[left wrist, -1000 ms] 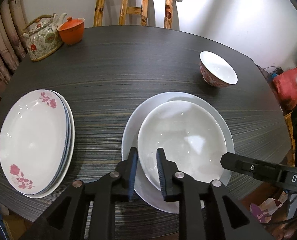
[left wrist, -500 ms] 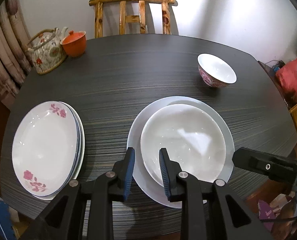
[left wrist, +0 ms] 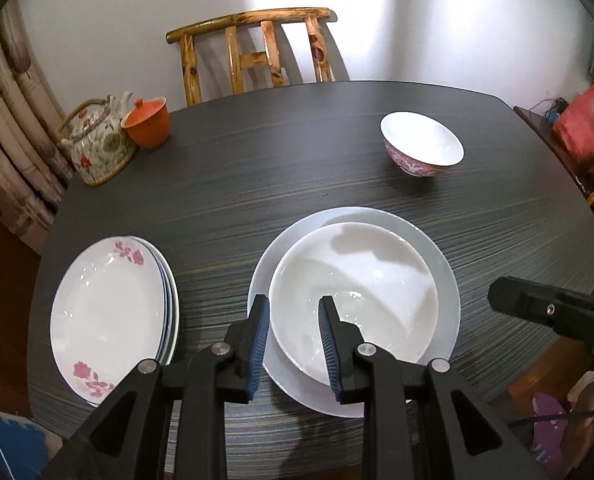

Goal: Organize plates and bowls
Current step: 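Open the left gripper and move it to the red-patterned white bowl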

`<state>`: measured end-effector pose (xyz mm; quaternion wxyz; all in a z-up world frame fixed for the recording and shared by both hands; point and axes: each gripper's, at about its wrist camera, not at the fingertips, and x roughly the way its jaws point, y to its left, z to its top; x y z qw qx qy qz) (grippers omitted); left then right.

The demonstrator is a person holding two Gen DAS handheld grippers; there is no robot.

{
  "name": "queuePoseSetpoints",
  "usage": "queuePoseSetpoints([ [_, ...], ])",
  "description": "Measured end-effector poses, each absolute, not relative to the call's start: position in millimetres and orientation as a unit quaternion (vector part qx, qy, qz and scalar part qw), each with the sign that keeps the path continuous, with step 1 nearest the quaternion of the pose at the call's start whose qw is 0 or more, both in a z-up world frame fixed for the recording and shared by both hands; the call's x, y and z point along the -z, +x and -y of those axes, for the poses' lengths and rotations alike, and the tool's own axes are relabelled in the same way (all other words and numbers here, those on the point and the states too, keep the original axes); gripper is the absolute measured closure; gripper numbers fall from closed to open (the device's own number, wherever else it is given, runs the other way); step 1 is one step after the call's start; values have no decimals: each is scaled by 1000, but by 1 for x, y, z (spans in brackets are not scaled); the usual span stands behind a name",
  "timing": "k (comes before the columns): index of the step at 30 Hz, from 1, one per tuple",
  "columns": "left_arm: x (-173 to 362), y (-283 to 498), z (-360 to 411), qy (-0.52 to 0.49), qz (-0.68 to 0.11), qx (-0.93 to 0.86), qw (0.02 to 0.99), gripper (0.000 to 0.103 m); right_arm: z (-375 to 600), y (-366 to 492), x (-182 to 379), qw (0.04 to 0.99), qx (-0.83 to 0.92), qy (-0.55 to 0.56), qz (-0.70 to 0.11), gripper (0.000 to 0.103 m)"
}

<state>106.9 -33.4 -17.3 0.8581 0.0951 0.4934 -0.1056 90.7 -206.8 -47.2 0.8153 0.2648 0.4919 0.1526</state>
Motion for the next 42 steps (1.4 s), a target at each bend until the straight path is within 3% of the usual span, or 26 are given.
queuePoseSetpoints([
  [22,16,140,109,171,-486,116,849,75,296,91,50,854,-79,267,-440,35],
  [42,35,278,127,-82,-604,178,773,75,347,171,55,841,-82,293,-447,34],
])
